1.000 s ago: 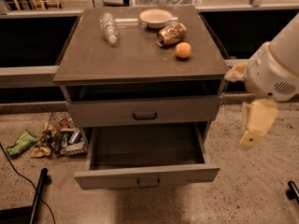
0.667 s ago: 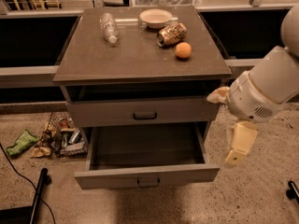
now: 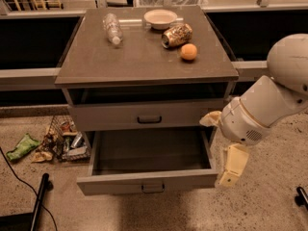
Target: Close middle drawer
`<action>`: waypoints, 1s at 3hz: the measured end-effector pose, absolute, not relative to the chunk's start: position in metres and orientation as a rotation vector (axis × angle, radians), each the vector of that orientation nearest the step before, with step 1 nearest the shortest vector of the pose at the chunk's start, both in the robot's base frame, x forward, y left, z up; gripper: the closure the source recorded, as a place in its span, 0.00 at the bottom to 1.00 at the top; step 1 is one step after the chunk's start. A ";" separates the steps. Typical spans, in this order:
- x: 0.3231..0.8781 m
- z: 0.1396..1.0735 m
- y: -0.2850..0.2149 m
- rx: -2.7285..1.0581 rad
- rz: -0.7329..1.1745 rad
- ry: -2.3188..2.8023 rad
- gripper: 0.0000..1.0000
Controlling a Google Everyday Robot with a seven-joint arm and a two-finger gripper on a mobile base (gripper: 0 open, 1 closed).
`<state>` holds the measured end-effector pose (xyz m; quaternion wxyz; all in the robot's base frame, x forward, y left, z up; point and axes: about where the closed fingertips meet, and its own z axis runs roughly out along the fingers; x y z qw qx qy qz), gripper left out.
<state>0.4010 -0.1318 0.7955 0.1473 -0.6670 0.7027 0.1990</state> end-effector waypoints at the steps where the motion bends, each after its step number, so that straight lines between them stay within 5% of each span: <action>1: 0.399 0.764 -0.132 -1.958 0.538 2.028 0.00; 3: 0.394 0.650 -0.128 -2.079 0.579 1.936 0.00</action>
Offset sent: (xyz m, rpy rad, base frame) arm -0.0089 0.0030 -0.1640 -0.0995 -0.0110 0.1625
